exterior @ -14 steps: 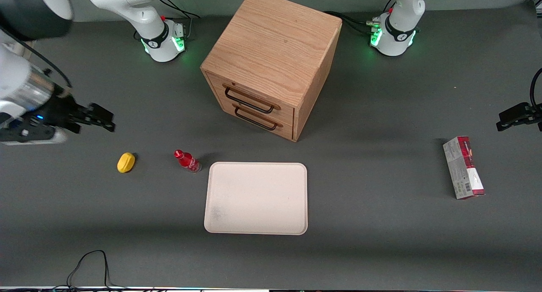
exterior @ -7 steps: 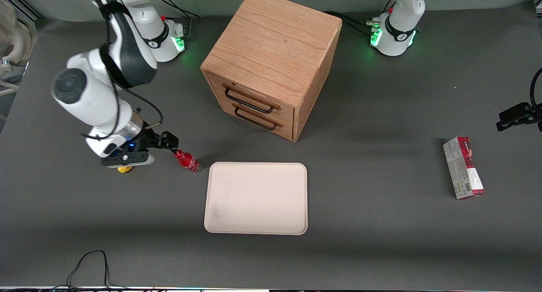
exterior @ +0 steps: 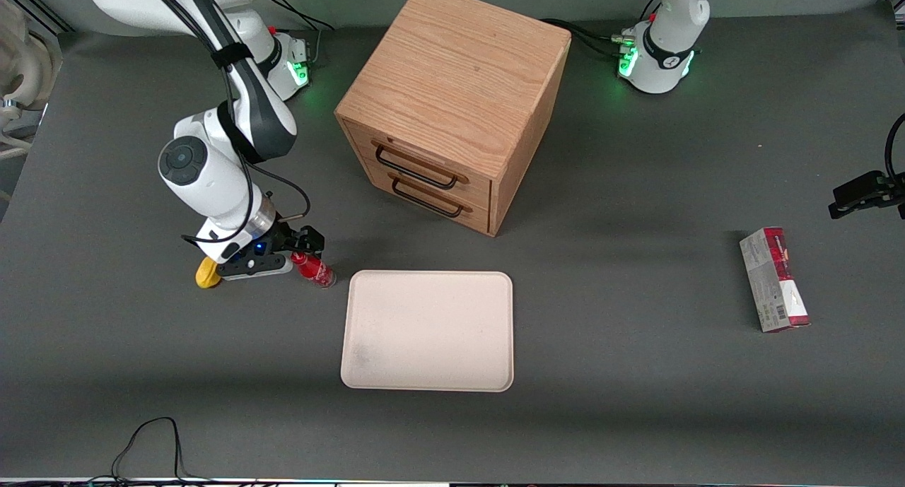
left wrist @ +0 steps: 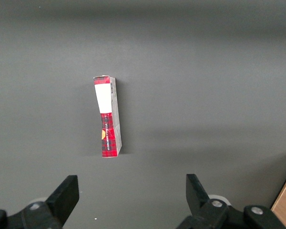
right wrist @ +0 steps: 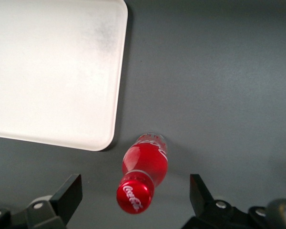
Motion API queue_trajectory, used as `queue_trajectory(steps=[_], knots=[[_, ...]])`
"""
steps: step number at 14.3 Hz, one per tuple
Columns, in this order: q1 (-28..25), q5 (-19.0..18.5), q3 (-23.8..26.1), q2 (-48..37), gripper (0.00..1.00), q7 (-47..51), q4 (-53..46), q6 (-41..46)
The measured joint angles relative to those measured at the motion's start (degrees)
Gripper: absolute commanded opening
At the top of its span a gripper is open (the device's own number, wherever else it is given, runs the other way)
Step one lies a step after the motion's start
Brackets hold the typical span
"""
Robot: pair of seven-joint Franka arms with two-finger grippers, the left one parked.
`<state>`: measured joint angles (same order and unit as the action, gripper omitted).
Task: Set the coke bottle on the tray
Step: 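Close the right gripper around the bottle's cap end, then lift the bottle and carry it toward the white tray's edge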
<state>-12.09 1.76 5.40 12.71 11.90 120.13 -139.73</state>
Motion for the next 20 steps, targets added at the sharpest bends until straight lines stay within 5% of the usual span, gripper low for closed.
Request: queue_trajectory(steps=[2, 3, 5, 15, 20], knots=[[0.0, 0.0, 0.0, 0.9, 0.92, 0.0, 0.0, -0.3], [0.0, 0.0, 0.0, 1.2, 0.73, 0.0, 0.1, -0.5], [0.0, 0.0, 0.0, 1.5, 0.00, 0.0, 0.3, -0.8], [1.2, -0.1, 0.0, 1.5, 0.00, 0.9, -1.6, 0.9], [1.4, -0.2, -0.1, 2.2, 0.00, 1.4, -18.0, 19.9]])
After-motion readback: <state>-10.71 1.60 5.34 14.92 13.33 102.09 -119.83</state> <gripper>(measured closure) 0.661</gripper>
